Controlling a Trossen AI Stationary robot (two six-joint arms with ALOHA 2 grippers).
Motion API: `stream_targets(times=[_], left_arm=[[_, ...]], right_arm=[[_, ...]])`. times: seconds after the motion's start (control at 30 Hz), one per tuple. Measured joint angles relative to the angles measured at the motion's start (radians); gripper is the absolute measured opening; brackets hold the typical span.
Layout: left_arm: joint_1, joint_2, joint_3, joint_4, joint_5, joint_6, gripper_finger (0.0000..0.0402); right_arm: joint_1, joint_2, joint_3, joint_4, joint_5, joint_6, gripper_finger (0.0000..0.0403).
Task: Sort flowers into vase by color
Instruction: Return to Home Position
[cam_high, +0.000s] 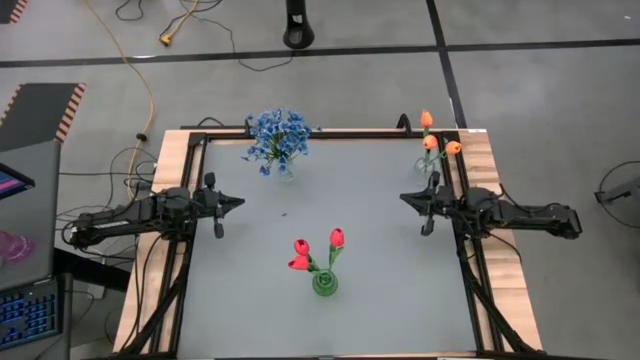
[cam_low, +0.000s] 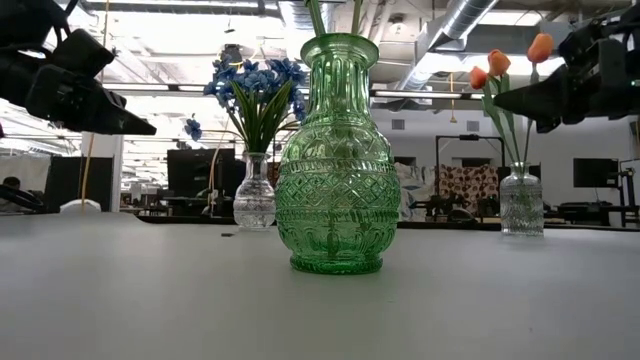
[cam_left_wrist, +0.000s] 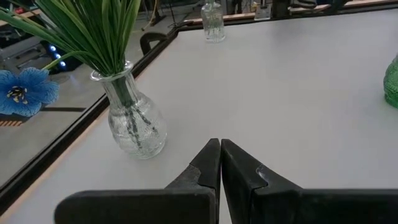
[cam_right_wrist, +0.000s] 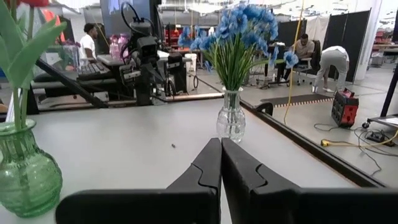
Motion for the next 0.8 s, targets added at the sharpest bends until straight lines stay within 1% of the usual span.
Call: stream_targets(times=[0.1, 0.8], left_arm=[[0.0, 0.0, 0.0, 0.0, 0.0, 0.0, 0.0], [0.0, 0.0, 0.0, 0.0, 0.005, 0.0, 0.0]], right_arm=[[0.0, -0.024, 0.0, 0.004, 0.0, 0.0, 0.0038], [0.0, -0.022, -0.001, 0.018, 0.001, 0.0, 0.0038]])
